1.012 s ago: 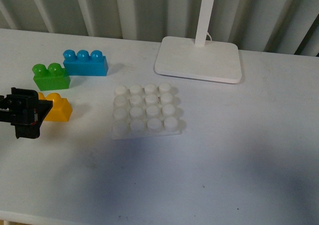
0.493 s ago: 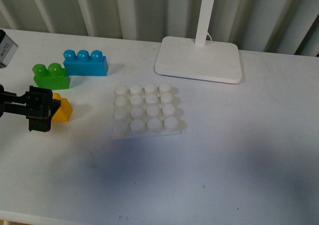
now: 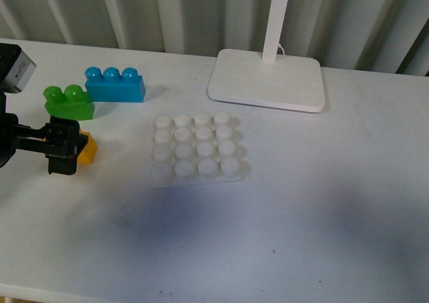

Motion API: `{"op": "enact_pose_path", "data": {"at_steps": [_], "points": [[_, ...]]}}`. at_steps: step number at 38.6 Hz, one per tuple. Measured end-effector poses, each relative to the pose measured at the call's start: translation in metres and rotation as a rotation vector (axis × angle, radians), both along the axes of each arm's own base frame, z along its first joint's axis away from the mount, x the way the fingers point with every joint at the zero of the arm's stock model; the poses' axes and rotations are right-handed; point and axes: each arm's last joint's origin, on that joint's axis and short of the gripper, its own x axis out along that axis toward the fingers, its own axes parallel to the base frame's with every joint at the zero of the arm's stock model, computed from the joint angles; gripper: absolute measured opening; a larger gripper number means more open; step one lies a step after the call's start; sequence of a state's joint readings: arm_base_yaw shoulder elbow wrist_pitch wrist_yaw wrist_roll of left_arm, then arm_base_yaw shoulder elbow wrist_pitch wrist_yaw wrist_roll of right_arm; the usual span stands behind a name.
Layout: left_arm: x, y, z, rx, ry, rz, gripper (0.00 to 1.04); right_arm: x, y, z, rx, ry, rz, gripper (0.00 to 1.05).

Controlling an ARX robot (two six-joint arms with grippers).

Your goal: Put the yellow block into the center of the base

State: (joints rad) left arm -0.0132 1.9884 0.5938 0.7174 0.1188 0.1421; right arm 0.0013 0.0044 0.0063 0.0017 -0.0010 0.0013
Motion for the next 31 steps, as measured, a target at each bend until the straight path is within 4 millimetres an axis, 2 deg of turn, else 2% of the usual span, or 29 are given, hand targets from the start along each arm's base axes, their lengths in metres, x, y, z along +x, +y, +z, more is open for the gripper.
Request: {"op": "enact_pose_path", "data": {"at_steps": [31], "points": [[0.016, -0.001, -0.014, 0.003, 0.027, 0.017, 0.98, 0.0, 0.0, 0.0, 0.0, 0.0, 0.0, 0.95]]}}
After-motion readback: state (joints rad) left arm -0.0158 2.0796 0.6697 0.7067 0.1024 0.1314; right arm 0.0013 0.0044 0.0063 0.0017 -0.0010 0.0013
